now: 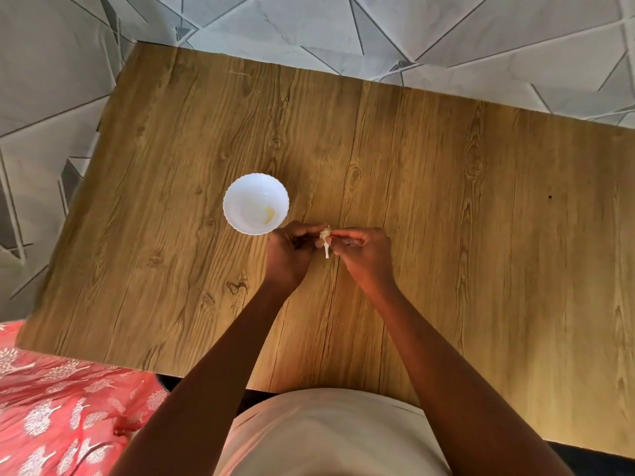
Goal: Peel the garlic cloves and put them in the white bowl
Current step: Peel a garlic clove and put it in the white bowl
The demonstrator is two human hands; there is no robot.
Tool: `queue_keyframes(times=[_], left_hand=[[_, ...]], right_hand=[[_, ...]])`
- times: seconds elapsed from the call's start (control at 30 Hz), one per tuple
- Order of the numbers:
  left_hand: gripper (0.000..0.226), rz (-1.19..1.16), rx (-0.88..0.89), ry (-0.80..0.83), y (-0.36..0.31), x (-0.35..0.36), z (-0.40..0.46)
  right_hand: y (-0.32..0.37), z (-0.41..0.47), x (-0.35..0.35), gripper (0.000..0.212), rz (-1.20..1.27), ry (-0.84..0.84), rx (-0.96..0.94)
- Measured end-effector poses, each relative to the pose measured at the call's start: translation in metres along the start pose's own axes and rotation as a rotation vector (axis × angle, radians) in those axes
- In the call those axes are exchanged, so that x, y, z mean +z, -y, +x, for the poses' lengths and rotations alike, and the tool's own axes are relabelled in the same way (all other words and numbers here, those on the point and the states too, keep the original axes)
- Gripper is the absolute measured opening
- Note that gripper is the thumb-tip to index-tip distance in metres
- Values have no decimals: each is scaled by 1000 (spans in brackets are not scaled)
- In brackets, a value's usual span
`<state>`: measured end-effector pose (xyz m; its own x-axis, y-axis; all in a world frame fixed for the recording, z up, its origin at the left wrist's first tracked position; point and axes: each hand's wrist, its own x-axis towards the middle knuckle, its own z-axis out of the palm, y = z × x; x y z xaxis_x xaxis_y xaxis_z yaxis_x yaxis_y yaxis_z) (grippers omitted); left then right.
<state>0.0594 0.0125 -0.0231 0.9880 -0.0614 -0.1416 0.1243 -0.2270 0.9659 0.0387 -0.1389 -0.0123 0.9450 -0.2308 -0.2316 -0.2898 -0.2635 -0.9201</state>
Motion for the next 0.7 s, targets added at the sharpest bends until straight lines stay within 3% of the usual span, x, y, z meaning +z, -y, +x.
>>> queue_keyframes(times=[0.2,0.7], left_hand=[[30,58,43,23,1,-5,-1],[21,248,-5,-112,-15,10,-7]], right_hand=[[-4,-1,0,36,-48,25,-10],[-3,-2,-1,30,-176,-21,-36]])
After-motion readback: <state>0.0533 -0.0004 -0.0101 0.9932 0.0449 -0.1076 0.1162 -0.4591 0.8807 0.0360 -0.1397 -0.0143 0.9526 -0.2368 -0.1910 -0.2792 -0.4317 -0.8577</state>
